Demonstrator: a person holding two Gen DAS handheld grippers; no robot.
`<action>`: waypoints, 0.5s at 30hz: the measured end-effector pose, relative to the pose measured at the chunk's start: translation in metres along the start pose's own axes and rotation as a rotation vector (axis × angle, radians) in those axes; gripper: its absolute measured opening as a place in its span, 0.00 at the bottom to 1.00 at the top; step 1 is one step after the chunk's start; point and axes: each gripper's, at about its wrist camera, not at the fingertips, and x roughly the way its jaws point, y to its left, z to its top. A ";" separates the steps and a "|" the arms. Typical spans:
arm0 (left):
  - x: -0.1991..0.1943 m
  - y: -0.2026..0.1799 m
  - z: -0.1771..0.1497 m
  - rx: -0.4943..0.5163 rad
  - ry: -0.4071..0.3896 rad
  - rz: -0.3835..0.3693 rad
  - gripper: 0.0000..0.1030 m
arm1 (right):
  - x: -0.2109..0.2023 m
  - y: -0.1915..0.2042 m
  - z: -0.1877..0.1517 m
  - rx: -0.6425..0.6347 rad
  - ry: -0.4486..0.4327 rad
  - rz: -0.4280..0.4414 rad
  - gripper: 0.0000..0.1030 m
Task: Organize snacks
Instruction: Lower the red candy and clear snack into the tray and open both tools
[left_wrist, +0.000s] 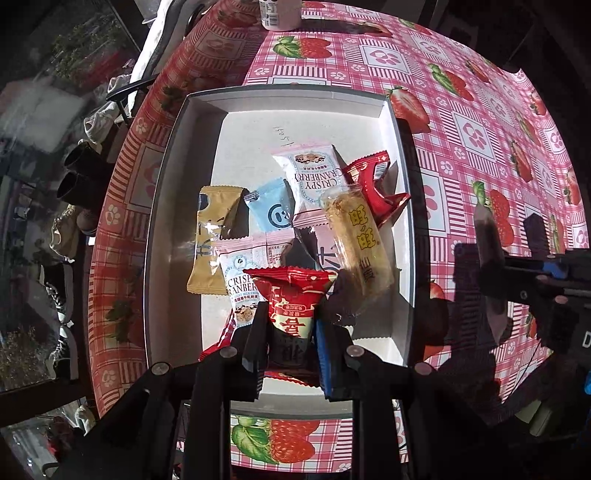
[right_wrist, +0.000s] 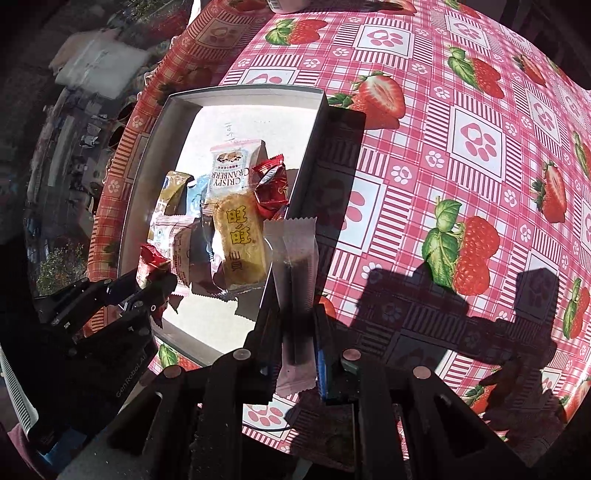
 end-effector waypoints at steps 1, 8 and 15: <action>0.001 0.002 0.000 -0.002 0.001 -0.001 0.24 | 0.001 0.002 0.001 -0.004 0.001 0.001 0.16; 0.007 0.008 0.003 -0.007 0.016 -0.003 0.24 | 0.006 0.013 0.010 -0.013 0.010 0.010 0.16; 0.009 0.019 0.005 -0.054 0.000 -0.012 0.75 | 0.016 0.031 0.030 -0.029 0.019 0.058 0.23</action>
